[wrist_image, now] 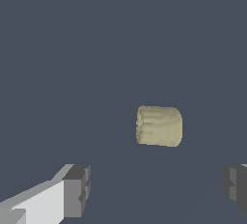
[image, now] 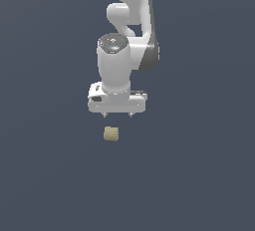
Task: Pick up the object and move it to a goal position.
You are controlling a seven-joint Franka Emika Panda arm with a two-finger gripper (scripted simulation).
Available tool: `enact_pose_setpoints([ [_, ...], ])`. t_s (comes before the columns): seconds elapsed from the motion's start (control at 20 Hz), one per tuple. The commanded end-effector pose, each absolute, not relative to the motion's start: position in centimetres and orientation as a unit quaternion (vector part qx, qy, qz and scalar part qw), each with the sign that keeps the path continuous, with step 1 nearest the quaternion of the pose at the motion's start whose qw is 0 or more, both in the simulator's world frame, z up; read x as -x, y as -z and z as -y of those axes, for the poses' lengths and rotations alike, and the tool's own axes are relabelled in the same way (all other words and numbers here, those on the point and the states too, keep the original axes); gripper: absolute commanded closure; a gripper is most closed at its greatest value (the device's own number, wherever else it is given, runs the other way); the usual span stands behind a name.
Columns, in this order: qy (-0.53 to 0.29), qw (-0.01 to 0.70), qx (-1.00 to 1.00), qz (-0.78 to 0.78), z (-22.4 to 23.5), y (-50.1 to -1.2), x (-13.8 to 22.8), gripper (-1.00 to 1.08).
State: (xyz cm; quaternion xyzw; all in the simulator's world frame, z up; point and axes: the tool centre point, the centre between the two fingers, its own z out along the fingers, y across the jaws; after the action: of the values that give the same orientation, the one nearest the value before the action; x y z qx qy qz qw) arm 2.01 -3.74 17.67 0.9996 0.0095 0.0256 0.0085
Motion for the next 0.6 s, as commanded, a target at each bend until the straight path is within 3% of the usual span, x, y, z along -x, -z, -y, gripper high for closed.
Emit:
enact_pose_setpoints([
  [0.0,-0.020,0.007,-1.000,-0.003,4.5,-16.0,-2.3,-0.92],
  [0.55,-0.002,0.001,-1.000,0.020,7.3,-9.8,-3.1,-0.92],
])
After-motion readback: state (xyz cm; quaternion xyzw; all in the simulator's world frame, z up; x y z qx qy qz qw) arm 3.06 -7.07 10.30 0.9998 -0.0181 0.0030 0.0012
